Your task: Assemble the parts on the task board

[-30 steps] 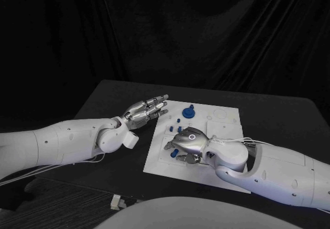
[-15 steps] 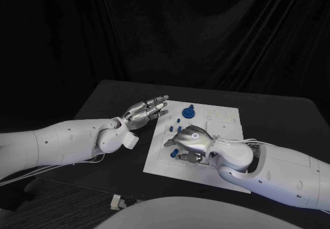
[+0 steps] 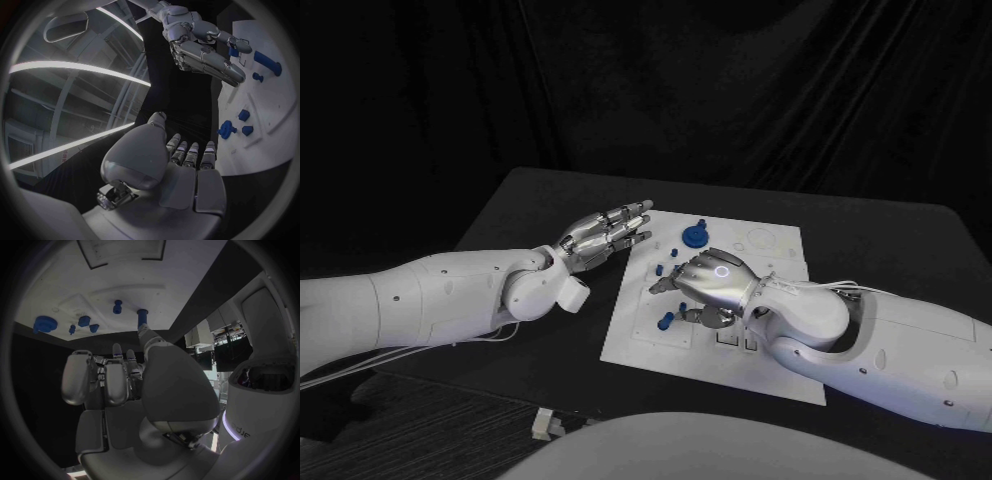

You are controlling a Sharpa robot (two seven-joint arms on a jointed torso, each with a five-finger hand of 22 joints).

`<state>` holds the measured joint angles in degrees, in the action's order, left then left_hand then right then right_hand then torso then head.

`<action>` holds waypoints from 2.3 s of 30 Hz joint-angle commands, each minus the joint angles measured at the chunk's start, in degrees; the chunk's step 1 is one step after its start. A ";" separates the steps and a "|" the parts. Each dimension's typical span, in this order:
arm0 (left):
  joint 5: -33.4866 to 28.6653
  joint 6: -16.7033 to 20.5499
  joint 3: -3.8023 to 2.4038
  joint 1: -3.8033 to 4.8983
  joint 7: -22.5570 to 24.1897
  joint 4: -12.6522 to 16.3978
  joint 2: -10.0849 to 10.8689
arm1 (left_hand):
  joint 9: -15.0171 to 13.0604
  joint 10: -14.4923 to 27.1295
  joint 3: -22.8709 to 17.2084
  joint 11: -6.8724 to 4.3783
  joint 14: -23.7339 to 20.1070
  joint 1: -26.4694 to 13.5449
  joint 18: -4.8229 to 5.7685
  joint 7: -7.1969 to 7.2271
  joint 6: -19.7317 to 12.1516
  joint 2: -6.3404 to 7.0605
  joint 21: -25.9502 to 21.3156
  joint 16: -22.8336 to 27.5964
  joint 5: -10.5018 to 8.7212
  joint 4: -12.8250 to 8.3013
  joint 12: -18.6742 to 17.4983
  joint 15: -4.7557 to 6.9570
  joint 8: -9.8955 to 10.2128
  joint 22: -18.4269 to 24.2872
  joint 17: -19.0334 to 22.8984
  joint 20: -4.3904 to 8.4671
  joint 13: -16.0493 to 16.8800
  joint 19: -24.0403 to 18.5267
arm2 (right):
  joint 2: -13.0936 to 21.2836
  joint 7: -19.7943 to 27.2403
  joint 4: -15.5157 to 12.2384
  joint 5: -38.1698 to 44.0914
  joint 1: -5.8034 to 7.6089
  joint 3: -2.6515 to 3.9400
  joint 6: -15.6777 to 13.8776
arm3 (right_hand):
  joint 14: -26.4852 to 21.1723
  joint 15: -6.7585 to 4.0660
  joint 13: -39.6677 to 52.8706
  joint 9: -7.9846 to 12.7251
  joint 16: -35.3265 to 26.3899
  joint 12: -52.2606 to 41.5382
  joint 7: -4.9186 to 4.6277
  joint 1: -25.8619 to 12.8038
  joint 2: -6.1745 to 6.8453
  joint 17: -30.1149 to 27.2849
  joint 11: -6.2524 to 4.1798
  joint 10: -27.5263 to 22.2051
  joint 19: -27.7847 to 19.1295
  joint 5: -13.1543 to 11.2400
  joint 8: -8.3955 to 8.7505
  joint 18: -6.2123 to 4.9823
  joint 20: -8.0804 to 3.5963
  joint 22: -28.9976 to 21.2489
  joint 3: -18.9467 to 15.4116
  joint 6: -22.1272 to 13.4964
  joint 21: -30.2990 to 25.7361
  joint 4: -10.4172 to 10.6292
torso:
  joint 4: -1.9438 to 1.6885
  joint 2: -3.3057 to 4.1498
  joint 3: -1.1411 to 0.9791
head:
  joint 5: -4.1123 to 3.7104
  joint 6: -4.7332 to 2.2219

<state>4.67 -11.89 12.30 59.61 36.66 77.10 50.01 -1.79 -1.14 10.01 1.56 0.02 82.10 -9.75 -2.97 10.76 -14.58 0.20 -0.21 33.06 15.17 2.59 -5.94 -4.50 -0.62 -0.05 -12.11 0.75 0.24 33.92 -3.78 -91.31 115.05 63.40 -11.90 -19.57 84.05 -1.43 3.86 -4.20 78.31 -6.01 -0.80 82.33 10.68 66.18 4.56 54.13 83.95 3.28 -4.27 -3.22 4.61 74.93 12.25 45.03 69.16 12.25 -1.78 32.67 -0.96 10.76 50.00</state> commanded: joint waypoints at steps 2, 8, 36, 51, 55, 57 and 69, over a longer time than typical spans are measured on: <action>-0.31 -0.67 -0.06 -0.09 0.58 0.14 -0.06 | -0.09 0.13 -0.44 0.00 -0.02 0.20 -0.29 -0.07 0.19 -0.36 0.07 0.21 0.32 -0.01 0.20 -0.53 -0.22 -0.07 0.05 -0.41 0.00 0.04 | -0.16 0.94 0.32 -0.14 0.12 0.02 1.87 | 0.61 -0.97 0.79 0.02 -0.61 -2.45 -0.87 0.74 0.04 -0.52 -0.85 2.46 -0.30 -0.30 -0.34 -1.20 -0.84 9.19 -0.49 0.53 -0.80 0.76 | -0.02 -0.04 0.00 | 0.02 0.00; -0.31 -0.71 -0.06 -0.10 0.53 0.12 -0.05 | -0.09 0.13 -0.44 0.00 -0.02 0.20 -0.29 -0.07 0.19 -0.36 0.07 0.21 0.32 -0.01 0.20 -0.53 -0.22 -0.07 0.05 -0.41 0.00 0.04 | -0.41 1.51 0.91 -1.21 0.05 0.01 3.52 | 0.20 -1.84 4.54 -0.14 -1.13 -9.95 -3.11 1.11 0.12 -1.17 -2.13 9.58 -0.73 -0.30 -0.79 -1.38 -1.63 8.96 -0.85 1.57 -1.86 1.68 | -0.02 -0.02 0.02 | 0.06 0.00; -0.31 -1.16 -0.06 -0.11 0.16 -0.04 -0.24 | -0.09 0.13 -0.52 0.04 -0.01 0.28 -0.29 -0.08 0.16 -0.38 0.10 0.18 0.35 -0.08 0.21 -0.68 -0.23 -0.14 0.04 -0.49 0.00 0.07 | -2.08 -1.42 3.20 -2.03 -0.92 0.01 6.53 | -0.74 -2.51 54.03 -12.63 -2.74 -63.36 -3.55 -5.12 -2.16 -2.85 -4.76 4.09 -1.77 -0.34 -11.80 -2.16 -2.24 7.91 -3.82 11.47 -7.09 0.84 | -0.01 0.03 0.00 | 0.27 0.00; -0.30 -1.36 -0.06 -0.12 0.06 -0.24 -0.42 | -0.08 0.13 -0.62 0.06 0.00 0.35 -0.29 -0.07 0.09 -0.45 0.10 0.18 0.41 -0.14 0.21 -0.78 -0.23 -0.14 0.03 -0.60 0.00 0.08 | -2.66 -0.35 3.13 -2.04 -1.16 0.01 6.31 | -0.71 -3.11 54.26 -18.51 -2.79 -63.03 -2.64 -4.34 -2.99 -2.80 -5.36 3.40 -1.63 -0.28 -17.19 -2.11 -2.82 7.99 -3.31 11.29 -7.09 -0.66 | -0.03 0.01 0.01 | 0.27 0.00; -0.30 -1.44 -0.06 -0.13 0.02 -0.36 -0.51 | -0.07 0.13 -0.65 0.07 0.00 0.38 -0.29 -0.07 0.06 -0.47 0.10 0.17 0.43 -0.16 0.21 -0.81 -0.22 -0.14 0.03 -0.62 0.00 0.08 | -2.78 -0.15 3.07 -2.04 -1.22 0.01 5.66 | -0.66 -3.12 54.34 -19.27 -2.74 -63.01 -2.60 -4.24 -3.07 -2.71 -5.39 3.52 -1.54 -0.26 -17.84 -2.06 -2.84 8.06 -3.23 11.16 -6.86 -0.82 | -0.01 0.01 0.00 | 0.25 0.00; -0.30 -1.50 -0.06 -0.14 -0.01 -0.39 -0.57 | -0.06 0.14 -0.70 0.08 0.01 0.42 -0.29 -0.07 0.01 -0.51 0.11 0.16 0.47 -0.20 0.20 -0.85 -0.21 -0.15 0.02 -0.66 0.00 0.09 | -2.88 0.03 3.07 -2.04 -1.25 0.01 5.23 | -0.61 -3.13 54.26 -19.75 -2.70 -62.90 -2.57 -4.00 -3.16 -2.63 -5.40 3.44 -1.49 -0.21 -18.22 -2.04 -2.85 8.09 -3.10 10.99 -6.78 -1.02 | -0.02 0.01 0.01 | 0.23 0.00; -0.30 -1.67 -0.06 -0.17 -0.17 -0.57 -0.67 | -0.06 0.14 -0.81 0.10 0.01 0.50 -0.28 -0.06 -0.01 -0.58 0.10 0.16 0.53 -0.27 0.20 -0.93 -0.22 -0.12 0.02 -0.72 0.00 0.08 | -3.16 0.26 3.10 -2.04 -1.28 0.01 4.26 | -0.56 -3.09 54.67 -20.94 -2.69 -63.03 -2.57 -3.58 -3.76 -2.60 -5.37 3.87 -1.41 -0.02 -19.08 -2.01 -2.85 8.12 -2.61 10.46 -6.70 -1.28 | -0.01 0.02 0.01 | 0.26 0.00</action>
<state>4.67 -12.73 12.30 59.54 36.00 76.48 49.46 -1.81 -1.14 9.53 1.56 0.02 82.33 -9.75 -2.97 10.76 -14.80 0.20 -0.21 33.29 15.01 2.59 -6.35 -4.49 -0.67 -0.12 -12.52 0.75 0.24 30.83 -3.60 -88.11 112.85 62.25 -11.92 -13.94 83.39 -4.36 58.50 -25.11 75.65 -69.00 -3.46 78.78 7.29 63.51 -0.86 57.70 82.41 3.05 -23.13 -4.95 2.05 74.91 9.50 55.88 62.10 11.05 -1.79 32.67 -0.94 10.98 50.00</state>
